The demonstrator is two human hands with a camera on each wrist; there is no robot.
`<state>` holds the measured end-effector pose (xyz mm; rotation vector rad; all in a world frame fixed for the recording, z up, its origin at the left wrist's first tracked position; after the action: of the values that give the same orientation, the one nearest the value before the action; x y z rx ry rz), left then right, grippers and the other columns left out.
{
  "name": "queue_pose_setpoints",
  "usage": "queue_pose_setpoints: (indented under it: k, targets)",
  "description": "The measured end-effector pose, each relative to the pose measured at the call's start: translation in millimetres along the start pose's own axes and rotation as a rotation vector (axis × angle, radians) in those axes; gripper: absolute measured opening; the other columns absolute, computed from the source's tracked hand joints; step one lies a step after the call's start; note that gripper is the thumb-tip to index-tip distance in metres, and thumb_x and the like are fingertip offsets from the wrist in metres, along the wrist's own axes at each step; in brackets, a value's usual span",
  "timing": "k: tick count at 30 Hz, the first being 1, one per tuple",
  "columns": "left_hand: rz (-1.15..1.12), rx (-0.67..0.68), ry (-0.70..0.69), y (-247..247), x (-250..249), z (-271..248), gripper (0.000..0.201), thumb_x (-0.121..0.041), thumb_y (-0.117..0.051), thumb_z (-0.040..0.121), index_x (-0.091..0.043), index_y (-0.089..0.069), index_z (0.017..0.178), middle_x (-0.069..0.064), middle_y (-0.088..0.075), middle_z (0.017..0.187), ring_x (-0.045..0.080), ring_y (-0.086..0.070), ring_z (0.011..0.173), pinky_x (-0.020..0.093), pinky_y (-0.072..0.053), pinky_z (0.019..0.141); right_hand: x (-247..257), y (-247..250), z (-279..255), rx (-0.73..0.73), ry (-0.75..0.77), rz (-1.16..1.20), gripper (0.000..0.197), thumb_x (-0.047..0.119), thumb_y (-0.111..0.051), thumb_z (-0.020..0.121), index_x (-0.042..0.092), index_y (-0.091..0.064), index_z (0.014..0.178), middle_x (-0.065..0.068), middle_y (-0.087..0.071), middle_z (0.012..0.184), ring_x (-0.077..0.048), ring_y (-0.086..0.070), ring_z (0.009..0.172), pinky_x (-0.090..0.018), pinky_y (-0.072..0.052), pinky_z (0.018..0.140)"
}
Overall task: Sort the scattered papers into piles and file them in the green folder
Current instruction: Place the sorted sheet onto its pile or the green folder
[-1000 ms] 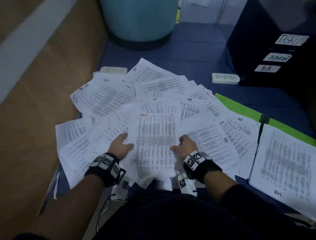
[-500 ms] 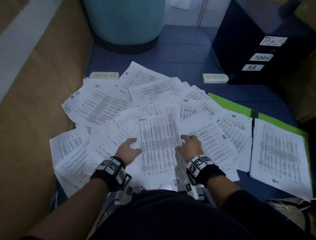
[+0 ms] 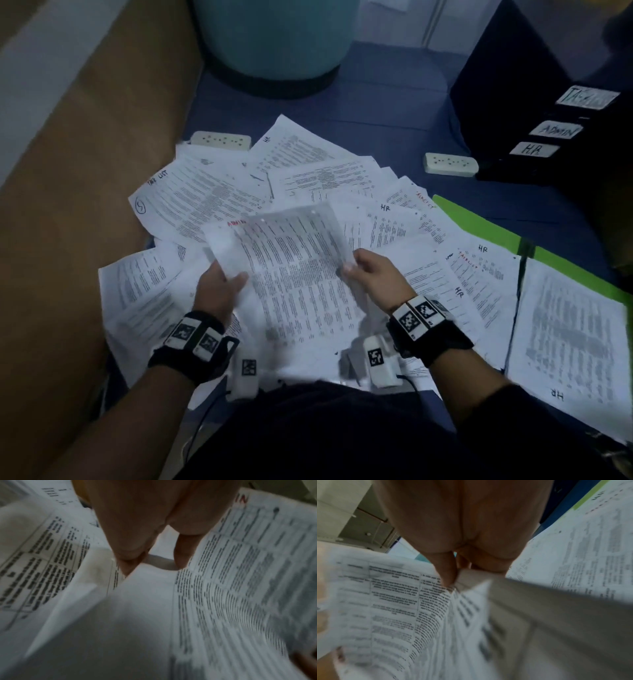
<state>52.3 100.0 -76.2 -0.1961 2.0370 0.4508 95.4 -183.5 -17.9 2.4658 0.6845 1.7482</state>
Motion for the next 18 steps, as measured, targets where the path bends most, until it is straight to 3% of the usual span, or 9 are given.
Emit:
queue_pose_setpoints:
  k: [3, 6, 9, 11, 14, 18]
  targets:
    - [-0.060, -0.111, 0.005, 37.0, 11.1, 0.2, 0.023, 0.002, -0.056, 0.088, -0.008, -0.061, 0.108, 0.014, -0.067, 0.098, 0.029, -0.063, 0.086, 0.039, -0.053, 0.077, -11.3, -4.0, 19.3, -0.097, -0.056, -0.067, 0.030, 0.036, -0.048, 0.098, 0.012, -0.064, 0.100, -0.007, -0.069, 0.098, -0.019, -0.063, 0.083, -0.040, -0.054, 0.082]
    - [-0.043, -0.159, -0.008, 61.7, 20.6, -7.0, 0.027, 0.005, -0.051, 0.088, -0.014, -0.061, 0.105, 0.007, -0.066, 0.100, 0.029, -0.061, 0.095, 0.038, -0.050, 0.080, -27.6, -26.0, 44.0, -0.086, -0.129, -0.532, 0.041, 0.041, -0.058, 0.090, 0.010, -0.058, 0.118, -0.010, -0.061, 0.119, -0.025, -0.058, 0.102, -0.036, -0.049, 0.086]
    - [0.072, -0.177, 0.015, 73.5, 26.6, -18.3, 0.033, 0.002, -0.048, 0.087, -0.010, -0.060, 0.115, 0.004, -0.062, 0.108, 0.025, -0.057, 0.099, 0.029, -0.044, 0.071, -37.0, -52.9, 52.0, -0.109, -0.136, -0.991, 0.070, 0.052, -0.069, 0.075, 0.010, -0.044, 0.125, -0.011, -0.048, 0.126, -0.029, -0.046, 0.113, -0.040, -0.043, 0.092]
    - [0.031, -0.161, 0.021, 74.5, 31.9, -21.2, 0.031, 0.004, -0.048, 0.087, -0.011, -0.062, 0.111, 0.005, -0.064, 0.105, 0.025, -0.059, 0.097, 0.029, -0.045, 0.071, -39.7, -56.5, 50.9, -0.199, -0.150, -1.040, 0.076, 0.052, -0.075, 0.068, 0.011, -0.040, 0.123, -0.009, -0.046, 0.125, -0.027, -0.044, 0.113, -0.041, -0.042, 0.091]
    - [-0.033, -0.154, 0.036, 76.6, 37.9, -18.5, 0.033, 0.009, -0.047, 0.086, -0.021, -0.061, 0.090, 0.000, -0.065, 0.091, 0.025, -0.060, 0.091, 0.034, -0.048, 0.076, -43.9, -52.9, 56.5, -0.244, -0.168, -1.061, 0.081, 0.052, -0.078, 0.064, 0.011, -0.040, 0.123, -0.008, -0.046, 0.124, -0.026, -0.043, 0.114, -0.042, -0.041, 0.091]
    - [-0.047, -0.150, 0.051, 71.9, 35.6, -17.0, 0.032, 0.009, -0.048, 0.087, -0.020, -0.060, 0.091, -0.002, -0.064, 0.089, 0.023, -0.059, 0.087, 0.033, -0.048, 0.073, -49.8, -46.9, 62.8, -0.213, -0.212, -1.084, 0.075, 0.049, -0.077, 0.071, 0.014, -0.039, 0.126, -0.007, -0.045, 0.125, -0.025, -0.043, 0.116, -0.040, -0.041, 0.092]
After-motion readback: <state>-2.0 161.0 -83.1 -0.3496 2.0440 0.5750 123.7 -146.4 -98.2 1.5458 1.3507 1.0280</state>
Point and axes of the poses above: each hand's wrist, its own z-axis towards the middle knuckle, its own y-axis out of the back of the hand, x = y × z, the point moved 10 cm from there along z, towards the middle knuckle
